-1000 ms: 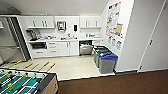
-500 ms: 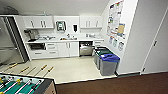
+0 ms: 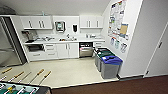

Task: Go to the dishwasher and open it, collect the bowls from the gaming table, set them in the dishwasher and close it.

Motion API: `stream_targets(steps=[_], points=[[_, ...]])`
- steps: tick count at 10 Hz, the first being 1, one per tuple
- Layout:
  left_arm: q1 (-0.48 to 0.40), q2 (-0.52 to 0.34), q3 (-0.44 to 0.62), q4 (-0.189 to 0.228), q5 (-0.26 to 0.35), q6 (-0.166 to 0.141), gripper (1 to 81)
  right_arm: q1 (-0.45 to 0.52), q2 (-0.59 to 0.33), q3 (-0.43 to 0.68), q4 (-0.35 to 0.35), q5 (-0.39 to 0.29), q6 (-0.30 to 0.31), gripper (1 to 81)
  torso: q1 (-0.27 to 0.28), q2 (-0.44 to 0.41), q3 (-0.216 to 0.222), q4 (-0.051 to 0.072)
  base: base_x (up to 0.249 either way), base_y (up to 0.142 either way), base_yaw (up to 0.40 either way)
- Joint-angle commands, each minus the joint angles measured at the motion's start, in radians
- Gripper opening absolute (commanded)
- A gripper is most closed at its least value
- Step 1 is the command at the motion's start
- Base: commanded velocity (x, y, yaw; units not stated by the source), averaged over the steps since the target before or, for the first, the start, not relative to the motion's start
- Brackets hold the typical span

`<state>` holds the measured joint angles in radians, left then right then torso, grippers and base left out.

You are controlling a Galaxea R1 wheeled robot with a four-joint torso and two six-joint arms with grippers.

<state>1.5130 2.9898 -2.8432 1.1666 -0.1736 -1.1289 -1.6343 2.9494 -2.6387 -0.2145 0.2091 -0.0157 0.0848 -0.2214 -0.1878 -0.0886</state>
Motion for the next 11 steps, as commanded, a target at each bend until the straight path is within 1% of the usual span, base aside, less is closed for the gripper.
stream_targets(steps=[1,11], points=[[-0.039,-0.006,-0.007,-0.004,0.032,0.001,1.0,0.026,-0.004,0.000,-0.016,-0.047,-0.004,1.0,0.000,0.000,0.000,0.000,0.229,0.000,0.000],[-0.041,-0.006,-0.005,-0.005,0.032,0.001,1.0,0.027,0.000,-0.003,-0.016,-0.047,-0.003,1.0,0.000,0.000,0.000,0.000,0.229,0.000,0.000]])
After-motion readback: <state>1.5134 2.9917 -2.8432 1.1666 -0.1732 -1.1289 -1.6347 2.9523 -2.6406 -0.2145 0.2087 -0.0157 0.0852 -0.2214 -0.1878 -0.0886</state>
